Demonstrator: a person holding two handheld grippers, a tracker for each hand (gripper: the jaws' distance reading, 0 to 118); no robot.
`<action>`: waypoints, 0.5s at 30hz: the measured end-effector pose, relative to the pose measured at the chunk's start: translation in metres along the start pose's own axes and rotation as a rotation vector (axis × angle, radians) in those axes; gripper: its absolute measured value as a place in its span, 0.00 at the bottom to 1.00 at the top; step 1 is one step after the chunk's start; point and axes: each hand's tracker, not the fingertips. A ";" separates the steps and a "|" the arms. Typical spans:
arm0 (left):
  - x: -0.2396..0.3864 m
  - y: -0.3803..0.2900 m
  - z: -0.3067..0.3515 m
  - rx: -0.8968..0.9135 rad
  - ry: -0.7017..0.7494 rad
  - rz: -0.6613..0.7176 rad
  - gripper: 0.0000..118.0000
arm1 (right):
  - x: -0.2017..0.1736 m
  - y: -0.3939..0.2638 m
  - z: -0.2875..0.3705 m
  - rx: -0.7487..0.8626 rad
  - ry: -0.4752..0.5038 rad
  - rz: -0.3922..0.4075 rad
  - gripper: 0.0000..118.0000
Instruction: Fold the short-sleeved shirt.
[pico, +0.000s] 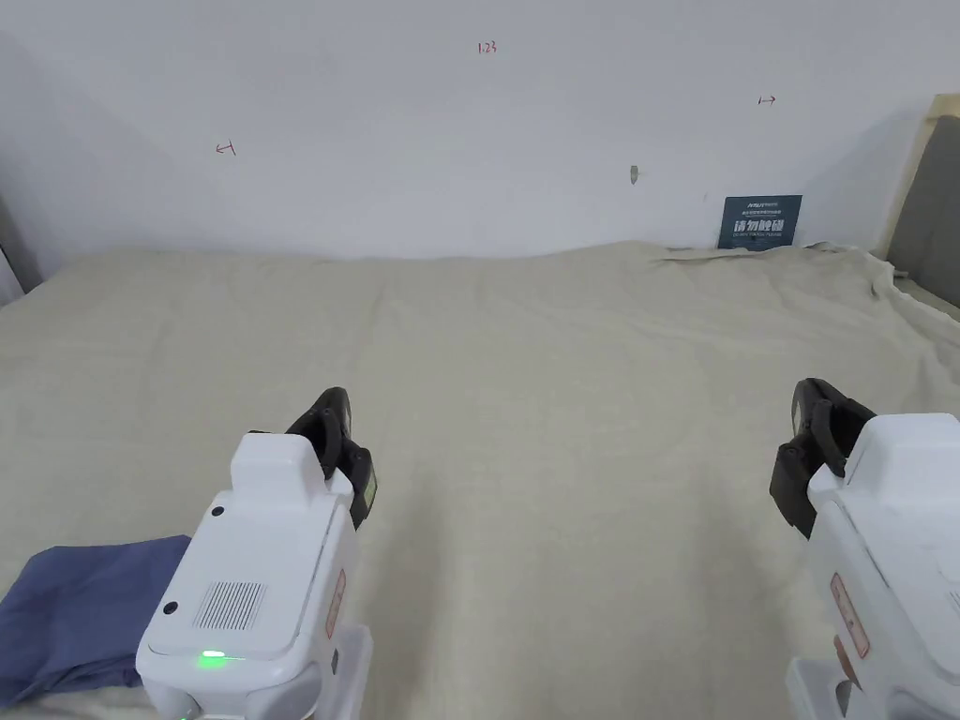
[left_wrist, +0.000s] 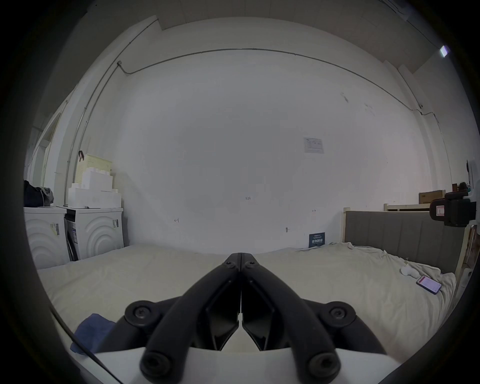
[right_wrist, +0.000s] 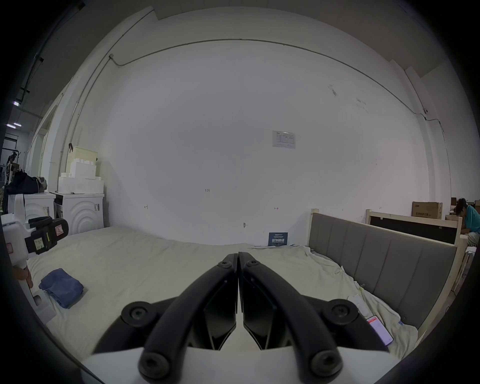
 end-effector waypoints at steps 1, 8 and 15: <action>0.000 -0.002 0.000 -0.003 -0.006 0.000 0.00 | 0.001 -0.002 0.000 -0.001 -0.003 -0.002 0.00; 0.004 -0.005 0.000 -0.036 0.011 -0.015 0.00 | 0.005 -0.007 -0.001 0.000 -0.011 -0.009 0.00; 0.005 -0.006 0.000 -0.045 0.003 -0.031 0.00 | -0.005 -0.003 0.003 -0.003 -0.011 -0.007 0.00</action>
